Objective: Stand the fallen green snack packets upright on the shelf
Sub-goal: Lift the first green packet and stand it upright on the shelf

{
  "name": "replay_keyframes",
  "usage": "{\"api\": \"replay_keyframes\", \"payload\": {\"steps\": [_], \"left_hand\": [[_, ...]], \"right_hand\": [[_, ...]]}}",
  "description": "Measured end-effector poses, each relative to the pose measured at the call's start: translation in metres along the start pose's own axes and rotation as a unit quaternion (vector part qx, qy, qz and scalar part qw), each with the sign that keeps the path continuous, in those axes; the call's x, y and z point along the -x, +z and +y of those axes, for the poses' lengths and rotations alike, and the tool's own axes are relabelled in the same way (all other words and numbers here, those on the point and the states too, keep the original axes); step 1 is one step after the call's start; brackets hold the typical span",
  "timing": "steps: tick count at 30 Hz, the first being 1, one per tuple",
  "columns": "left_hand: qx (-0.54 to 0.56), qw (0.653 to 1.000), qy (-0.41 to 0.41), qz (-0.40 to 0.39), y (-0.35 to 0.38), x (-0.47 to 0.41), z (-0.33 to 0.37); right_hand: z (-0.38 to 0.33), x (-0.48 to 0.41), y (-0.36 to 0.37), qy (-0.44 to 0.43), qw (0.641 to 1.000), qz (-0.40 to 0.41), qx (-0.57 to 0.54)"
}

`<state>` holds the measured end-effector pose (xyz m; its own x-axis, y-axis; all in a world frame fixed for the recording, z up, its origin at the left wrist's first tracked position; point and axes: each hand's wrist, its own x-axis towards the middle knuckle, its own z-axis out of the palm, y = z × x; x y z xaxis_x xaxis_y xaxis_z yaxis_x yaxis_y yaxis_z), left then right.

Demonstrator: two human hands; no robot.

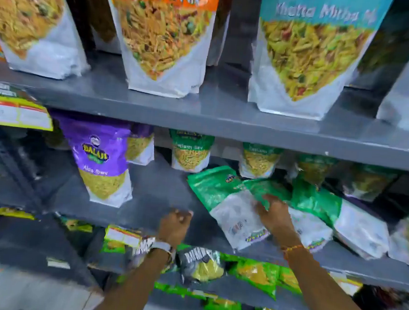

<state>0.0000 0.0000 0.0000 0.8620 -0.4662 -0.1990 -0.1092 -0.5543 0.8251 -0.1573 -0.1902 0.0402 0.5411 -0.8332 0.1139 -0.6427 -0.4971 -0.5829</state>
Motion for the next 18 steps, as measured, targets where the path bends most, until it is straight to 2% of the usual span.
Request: {"api": "replay_keyframes", "payload": {"steps": [1,3,4,6,8,13,15,18], "left_hand": [[0.054,0.997,-0.028,-0.041,0.005,-0.004,0.007],[0.092,0.993,-0.006,-0.069,0.023,-0.027,0.007],[0.140,0.982,-0.077,-0.102,0.030,-0.034,0.013],[0.124,0.974,-0.129,-0.137,0.042,-0.050,0.018],[0.165,0.959,-0.171,-0.155,0.048,-0.061,0.020],[0.204,0.935,-0.198,-0.209,0.059,-0.064,0.027],[0.222,0.928,-0.210,-0.211,0.063,-0.067,0.028],[0.275,0.922,-0.213,-0.174,0.065,-0.069,0.024]], "right_hand": [[0.003,-0.010,0.004,0.005,1.000,-0.007,0.004],[0.002,-0.025,0.012,0.025,0.999,-0.039,0.024],[0.001,-0.030,0.017,0.053,0.996,-0.070,0.033],[-0.002,-0.038,0.024,0.094,0.989,-0.102,0.040],[-0.006,-0.041,0.028,0.118,0.987,-0.102,0.033],[-0.005,-0.047,0.037,0.169,0.980,-0.104,-0.013],[-0.007,-0.050,0.039,0.190,0.976,-0.099,-0.039],[-0.013,-0.051,0.043,0.203,0.974,-0.088,-0.053]]}}
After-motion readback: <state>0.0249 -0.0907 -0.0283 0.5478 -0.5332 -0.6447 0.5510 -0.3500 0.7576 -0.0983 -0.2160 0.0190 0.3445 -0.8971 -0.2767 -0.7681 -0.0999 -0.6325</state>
